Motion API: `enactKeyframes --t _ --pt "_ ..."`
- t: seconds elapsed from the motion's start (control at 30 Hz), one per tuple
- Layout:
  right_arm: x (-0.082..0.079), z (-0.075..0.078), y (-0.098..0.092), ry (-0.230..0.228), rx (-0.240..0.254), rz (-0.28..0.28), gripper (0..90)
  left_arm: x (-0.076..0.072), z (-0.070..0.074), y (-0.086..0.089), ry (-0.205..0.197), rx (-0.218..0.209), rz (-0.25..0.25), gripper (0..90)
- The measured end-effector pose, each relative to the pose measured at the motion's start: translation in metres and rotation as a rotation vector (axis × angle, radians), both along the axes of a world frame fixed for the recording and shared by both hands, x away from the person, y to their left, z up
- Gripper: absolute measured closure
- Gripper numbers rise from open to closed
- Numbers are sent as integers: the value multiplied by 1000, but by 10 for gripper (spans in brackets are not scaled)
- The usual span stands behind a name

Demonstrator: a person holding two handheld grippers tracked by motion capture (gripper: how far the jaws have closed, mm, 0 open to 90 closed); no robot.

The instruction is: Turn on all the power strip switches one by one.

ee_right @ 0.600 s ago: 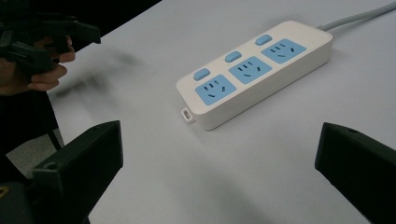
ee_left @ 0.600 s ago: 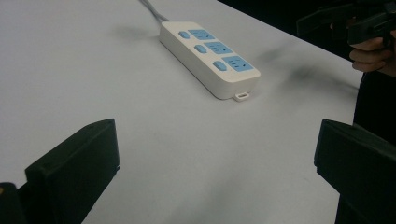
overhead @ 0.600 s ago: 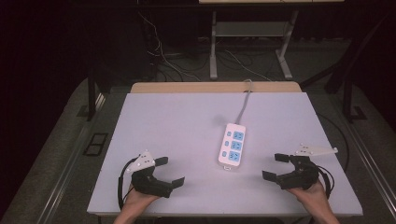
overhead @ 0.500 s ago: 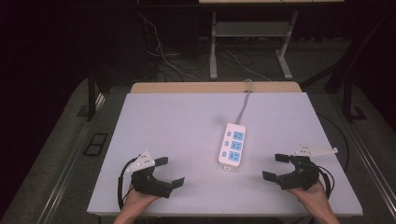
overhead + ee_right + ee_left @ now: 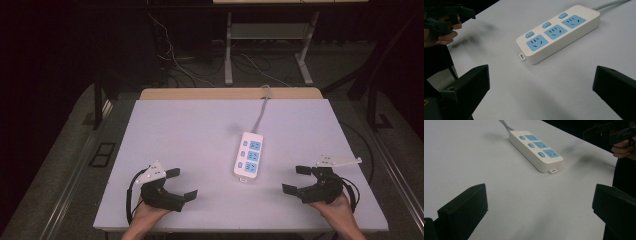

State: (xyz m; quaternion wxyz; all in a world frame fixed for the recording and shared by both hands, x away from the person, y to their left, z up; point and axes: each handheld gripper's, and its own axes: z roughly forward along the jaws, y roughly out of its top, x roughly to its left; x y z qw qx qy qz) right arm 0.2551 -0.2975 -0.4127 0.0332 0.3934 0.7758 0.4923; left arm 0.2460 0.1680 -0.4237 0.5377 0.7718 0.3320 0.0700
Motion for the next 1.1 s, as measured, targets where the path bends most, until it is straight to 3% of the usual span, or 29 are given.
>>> enactKeyframes --t 0.6,1.1 --pt "2 4 4 28 -55 34 8 1 -1 3 10 -3 9 0" --pt "15 20 14 32 -92 89 8 2 -2 2 17 -7 10 0"
